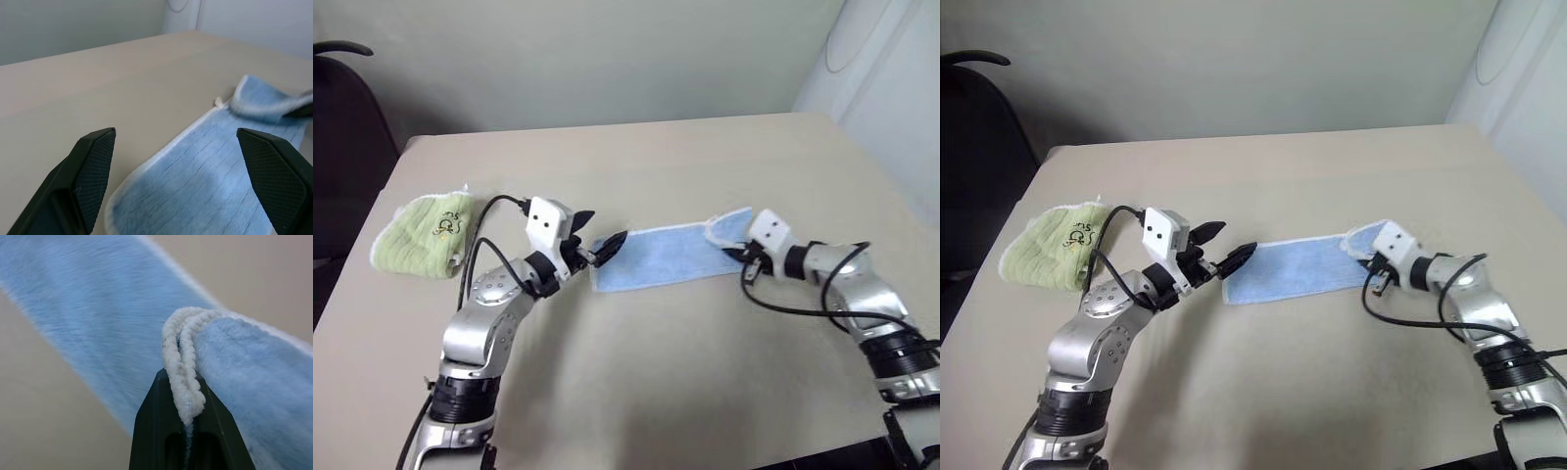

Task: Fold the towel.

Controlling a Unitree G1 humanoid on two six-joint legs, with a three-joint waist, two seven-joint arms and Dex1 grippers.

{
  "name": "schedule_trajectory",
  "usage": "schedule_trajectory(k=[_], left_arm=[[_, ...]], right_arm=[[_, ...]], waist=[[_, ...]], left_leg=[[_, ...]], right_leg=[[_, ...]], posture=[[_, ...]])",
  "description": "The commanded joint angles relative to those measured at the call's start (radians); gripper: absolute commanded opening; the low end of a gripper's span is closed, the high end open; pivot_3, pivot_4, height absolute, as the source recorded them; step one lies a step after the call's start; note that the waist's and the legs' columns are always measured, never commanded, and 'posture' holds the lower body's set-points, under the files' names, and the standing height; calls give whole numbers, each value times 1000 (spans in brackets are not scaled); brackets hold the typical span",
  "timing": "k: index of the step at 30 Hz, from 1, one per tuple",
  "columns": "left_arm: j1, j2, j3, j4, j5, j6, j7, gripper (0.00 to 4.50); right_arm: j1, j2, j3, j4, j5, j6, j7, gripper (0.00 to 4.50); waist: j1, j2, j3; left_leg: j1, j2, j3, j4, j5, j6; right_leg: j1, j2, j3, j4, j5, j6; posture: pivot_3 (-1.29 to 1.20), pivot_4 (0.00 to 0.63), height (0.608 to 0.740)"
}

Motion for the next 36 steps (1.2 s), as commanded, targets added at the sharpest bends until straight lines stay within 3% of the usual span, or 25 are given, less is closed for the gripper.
schedule_trajectory(k=[1, 2, 5, 12, 17, 20, 23, 29, 32, 36], left_arm=[[-15, -10, 0, -17, 1, -14, 2, 4317], [-6, -12, -2, -25, 1, -12, 4, 4317], [23, -18, -11, -48, 2, -6, 9, 4317], [8, -36, -16, -50, 0, 4, 28, 4317], [30, -17, 14, -57, -9, 12, 30, 4317], [41, -11, 48, -45, -21, 15, 34, 4317], [54, -13, 73, -37, -34, 25, 37, 4317], [61, -15, 121, 10, -97, 63, 13, 4317], [87, -21, 130, -6, -127, 85, 21, 4317], [167, -42, 175, -75, -213, 162, 60, 4317]], right_arm=[[-30, 31, -7, 11, -27, -18, -12, 12], [-30, 43, -11, 11, -28, -11, -13, 12], [-19, 74, -24, -3, -16, 24, -16, 697], [9, 158, -127, -86, 76, 94, -44, 3059], [92, 102, -305, -253, 296, 206, 49, 3059], [50, 72, -431, -224, 375, 278, 3, 3059], [9, 51, -435, -123, 319, 248, -42, 2158], [-3, 131, -254, 214, 124, 9, -39, 18], [-7, 168, -223, 380, 69, -89, -59, 18], [2, 167, -240, 350, 86, -128, -41, 18]], waist=[[1, 0, 0], [0, 0, 0], [-1, 0, 0], [0, 0, 0], [8, 0, 0], [8, 0, 0], [3, 0, 0], [0, -1, -1], [0, 1, -1], [0, -1, -2]], left_leg=[[-1, 0, 0, 0, 0, 0], [-1, 0, 0, 0, 0, -1], [-1, 0, 0, 0, 1, -2], [-2, 0, 0, 1, 1, -2], [-4, 0, 0, 2, 1, -3], [-5, 0, 0, 3, 2, -3], [-4, 0, 0, 5, 2, -3], [1, 0, 0, 5, 0, 0], [-1, 0, 0, 3, 0, -1], [1, 0, 0, 4, 0, -1]], right_leg=[[0, 0, 0, 0, 0, 0], [-1, 0, 0, 0, 0, 0], [0, 0, 0, -2, 0, 0], [0, 0, 0, -1, 0, 0], [0, 0, -1, -4, 0, 0], [0, 0, -1, -5, 1, 1], [0, 0, 0, -4, 1, 2], [5, 0, 0, -3, 1, 2], [2, 0, 0, -3, 1, 2], [6, 0, 0, -5, 2, 2]], posture=[[0, 150, 740], [0, 150, 740], [0, 150, 740], [0, 150, 740], [0, 150, 740], [0, 150, 740], [0, 150, 740], [0, 150, 740], [0, 150, 740], [0, 150, 740]])
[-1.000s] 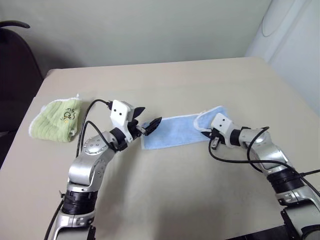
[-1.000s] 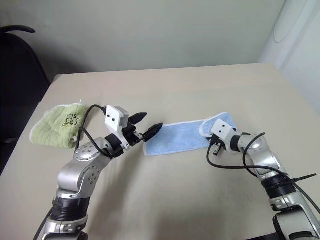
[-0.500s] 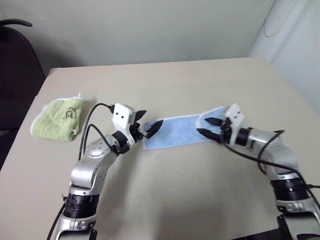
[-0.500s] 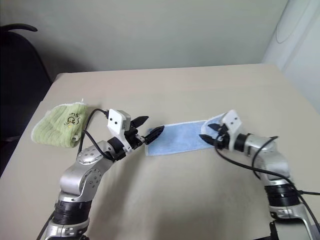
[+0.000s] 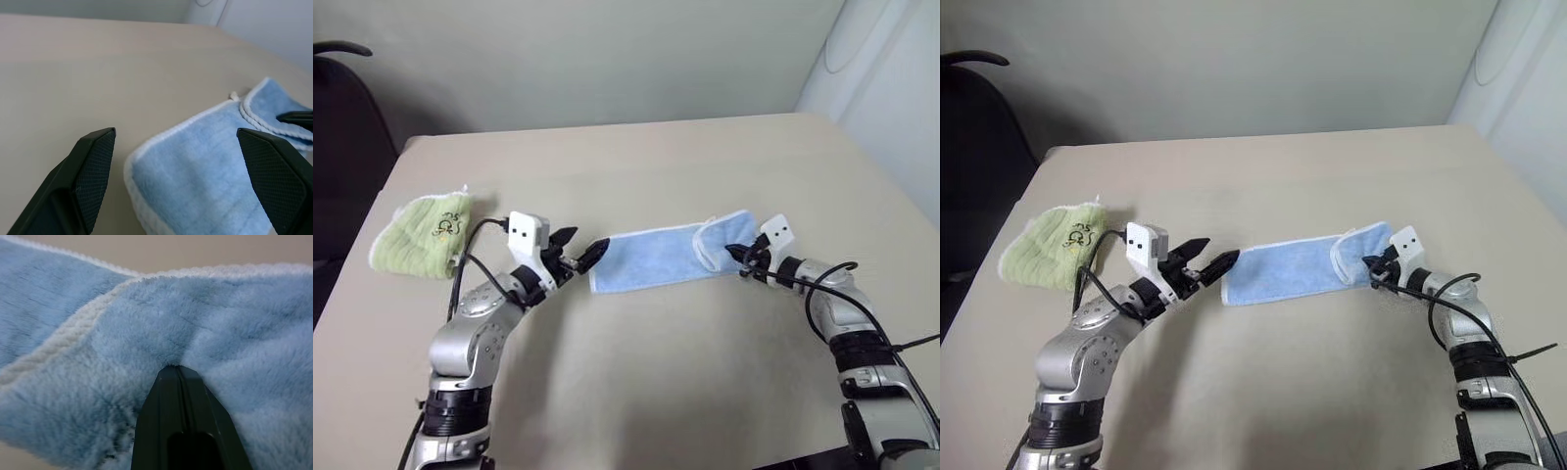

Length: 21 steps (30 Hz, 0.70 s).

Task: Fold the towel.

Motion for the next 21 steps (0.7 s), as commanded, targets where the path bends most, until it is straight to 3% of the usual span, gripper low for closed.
schedule_trajectory(k=[1, 6, 12, 21], left_arm=[[72, -12, 60, -100, -105, 81, 36, 4317], [225, -61, 168, -222, -367, 240, 141, 4409], [310, -70, 223, -276, -668, 358, 360, 4409], [139, -133, 117, -78, -913, 383, 770, 4409]], right_arm=[[18, -12, -26, -40, 8, -13, 10, 18], [-25, -43, -105, -189, 94, 25, 28, 2], [-95, -31, -123, -214, 121, 30, 28, 2], [-120, 11, -131, -196, 117, 6, 4, 2]], waist=[[0, 0, 0], [1, 1, 2], [1, 1, 2], [9, 2, 2]], left_leg=[[0, 0, 0, 0, 0, 0], [-1, 0, 1, 1, 0, 0], [1, 0, 1, 0, 0, -1], [1, -1, 1, 3, 1, -2]], right_leg=[[0, 0, 0, 0, 0, 0], [0, 0, 0, 0, 0, 0], [0, 0, 0, 1, -1, -1], [1, 0, -1, 3, 0, -1]], posture=[[0, 150, 740], [0, 150, 740], [0, 150, 740], [0, 150, 740]])
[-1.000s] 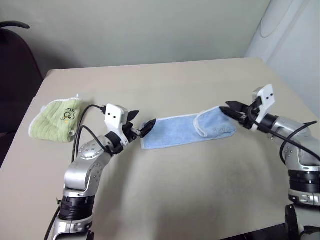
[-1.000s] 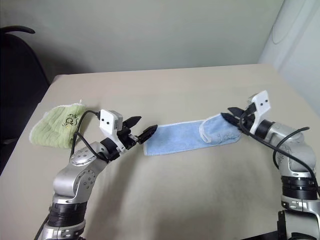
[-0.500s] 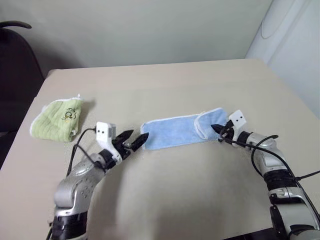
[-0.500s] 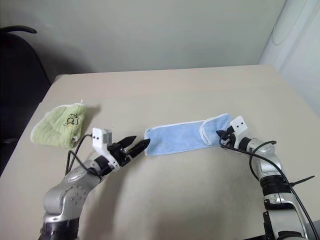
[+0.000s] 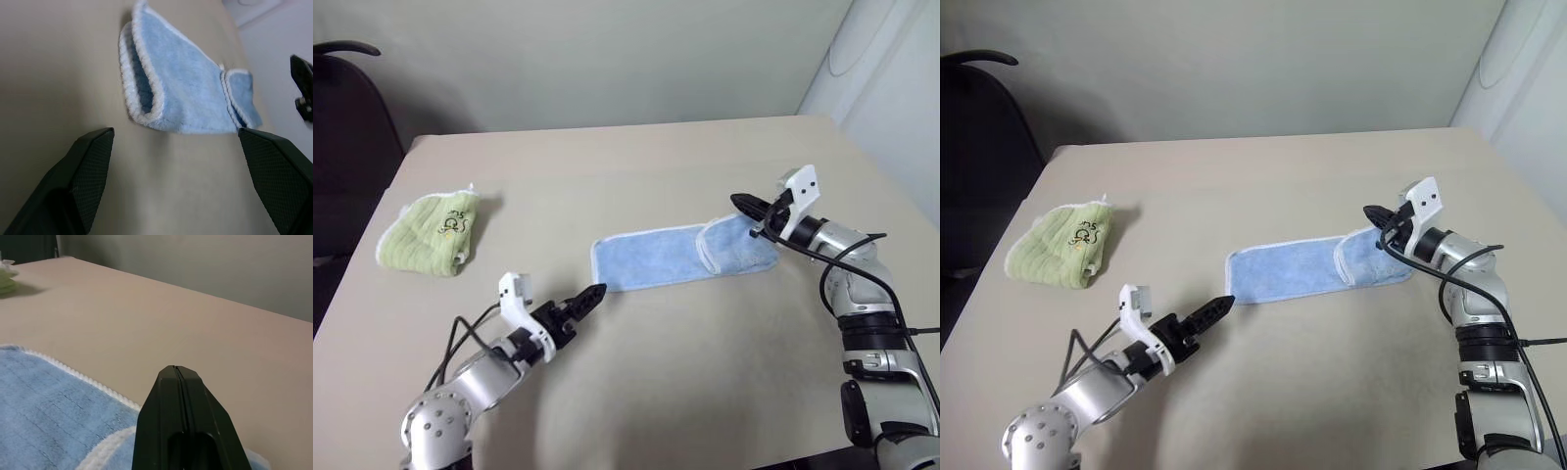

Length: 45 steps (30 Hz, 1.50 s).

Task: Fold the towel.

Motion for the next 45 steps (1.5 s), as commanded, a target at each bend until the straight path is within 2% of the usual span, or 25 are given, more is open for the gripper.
schedule_trajectory(k=[1, 6, 14, 18, 25, 27, 32, 38, 42, 45], left_arm=[[-71, -6, -51, 80, -83, 17, 117, 4409], [-140, -3, -92, 209, -138, 31, 258, 4409], [-203, -17, -114, 308, -103, 1, 277, 4409], [-199, -32, -126, 276, -72, -8, 254, 3161], [-198, -59, -105, 264, -26, -34, 227, 547], [-196, -62, -100, 252, -15, -42, 218, 20], [-189, -14, -45, 203, 9, -69, 156, 20], [-240, 193, 47, 199, 74, -87, -22, 20], [-317, 308, -6, 171, 127, -51, -161, 20], [-374, 330, -70, 142, 144, -25, -226, 20]], right_arm=[[-28, 5, -27, -18, 15, -26, -16, 2], [-41, 10, -56, -27, 26, -25, -47, 2], [10, 13, -64, -83, 29, -20, -60, 2], [28, 17, -65, -110, 29, -12, -66, 0], [44, 15, -64, -126, 29, -7, -61, 0], [51, 15, -63, -134, 30, -3, -62, 0], [60, 14, -60, -145, 30, 0, -63, 0], [68, 6, -66, -141, 28, -3, -63, 0], [62, 8, -62, -127, 23, -10, -65, 0], [58, 14, -58, -122, 20, -13, -70, 0]], waist=[[0, 0, 0], [9, 2, 1], [22, 5, 1], [22, 6, 1], [22, 5, 2], [22, 5, 3], [19, 4, 4], [0, -5, 10], [1, -6, 10], [7, -6, 10]], left_leg=[[0, 0, 0, 1, 0, 0], [3, -1, 0, 1, 0, 0], [17, -2, 0, 1, 0, 2], [20, -3, 0, 1, 0, 2], [18, -3, 0, -5, 0, 1], [18, -3, 0, -8, 0, 0], [19, -2, 0, -16, 3, -5], [18, 0, 0, -22, 4, -8], [9, 0, -1, -23, 5, -9], [3, 0, -1, -20, 5, -9]], right_leg=[[0, 0, 0, 0, 0, 0], [3, 0, 0, 0, 0, 0], [20, 0, 0, -3, -2, -2], [22, -1, 0, -4, -5, -8], [19, -1, 1, -5, -5, -3], [18, -1, 1, -5, -5, -2], [14, 0, 1, -4, -6, -3], [10, 2, 2, -4, -6, -6], [1, 2, 1, -4, -6, -6], [-4, 2, 1, -5, -6, -5]], posture=[[0, 150, 740], [0, 150, 740], [0, 150, 740], [0, 150, 740], [0, 150, 740], [0, 150, 740], [0, 150, 740], [0, 150, 740], [0, 150, 740], [0, 150, 740]])
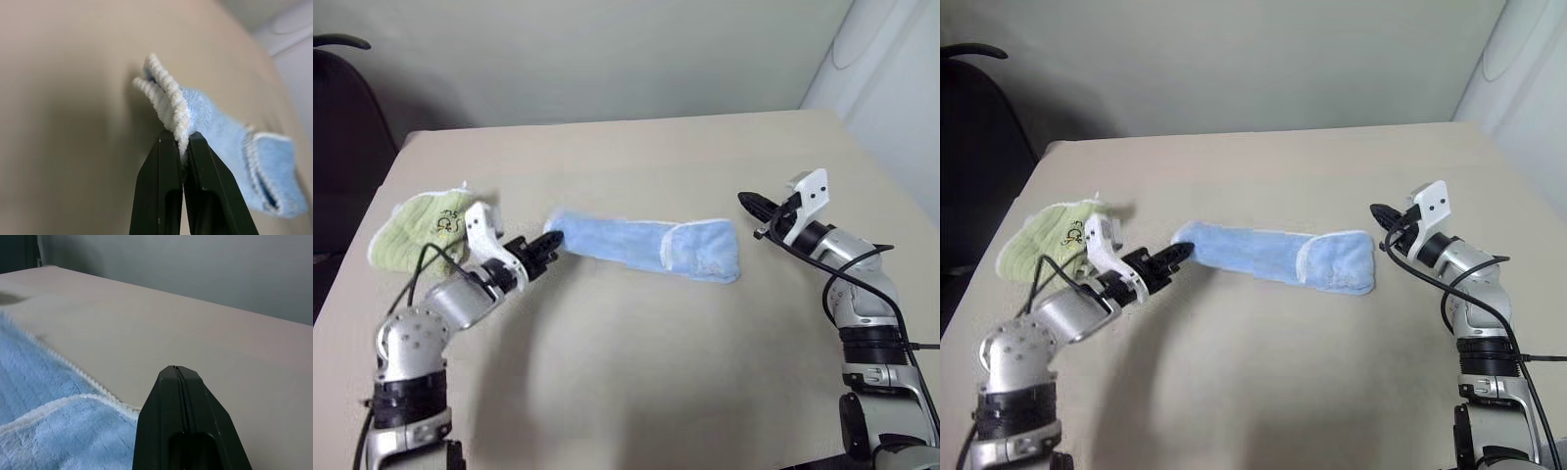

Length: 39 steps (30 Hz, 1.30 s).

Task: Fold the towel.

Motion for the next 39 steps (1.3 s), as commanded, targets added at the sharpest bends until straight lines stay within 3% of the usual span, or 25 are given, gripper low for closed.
schedule_trajectory(k=[1, 7, 12, 17, 22, 26, 29, 34, 39], left_arm=[[-67, 4, -74, -73, 10, 40, -83, 20], [-275, -76, -311, -89, 106, 95, -201, 20], [-462, -186, -524, 37, 292, 86, -338, 20], [-556, -261, -689, 208, 522, 13, -462, 20], [-592, -334, -723, 365, 675, -61, -547, 20], [-590, -385, -683, 409, 709, -63, -596, 20], [-580, -430, -620, 426, 691, -44, -607, 805], [-573, -490, -452, 402, 591, 39, -607, 2558], [-533, -441, -423, 292, 615, 43, -605, 4392]], right_arm=[[-18, 1, -14, -16, 10, -20, -12, 0], [-21, 13, -28, 4, 6, -35, -44, 0], [-50, 7, -79, 60, -10, -81, -138, 0], [-39, 8, -132, 38, 8, -82, -212, 0], [26, 11, -156, -39, 17, -60, -239, 0], [60, 14, -156, -74, 20, -47, -249, 0], [60, 17, -150, -75, 21, -44, -255, 0], [36, 11, -136, -54, 19, -37, -242, 0], [25, -5, -115, -56, 36, 12, -194, 0]], waist=[[2, 0, 0], [3, 0, 0], [1, 0, 0], [-2, 0, 0], [-3, 0, 0], [-1, 0, 0], [0, 0, 0], [1, 0, 0], [0, 0, 0]], left_leg=[[0, 0, 0, 1, 0, 0], [-2, 0, 0, 1, 0, 0], [-3, 0, 0, 6, 0, 1], [-3, 0, 0, 6, 0, 2], [-5, 1, 0, 6, 0, 2], [-8, 1, 1, 7, 0, 3], [-9, 1, 1, 7, 0, 3], [-9, 1, 1, 8, 0, 4], [-9, 0, 2, 10, 1, 4]], right_leg=[[0, 0, 0, 0, 0, 0], [-1, -1, -1, 1, 0, 0], [-1, -1, -1, 1, 3, 3], [-1, -1, 0, 1, 4, 4], [-4, -1, 0, 1, 4, 4], [-6, -1, 1, 0, 4, 5], [-6, -1, 1, 0, 5, 5], [-6, -1, 1, 2, 5, 6], [-6, -1, 1, 3, 5, 6]], posture=[[0, 150, 740], [0, 150, 740], [0, 150, 740], [0, 150, 740], [0, 150, 740], [0, 150, 740], [0, 150, 740], [0, 150, 740], [0, 150, 740]])
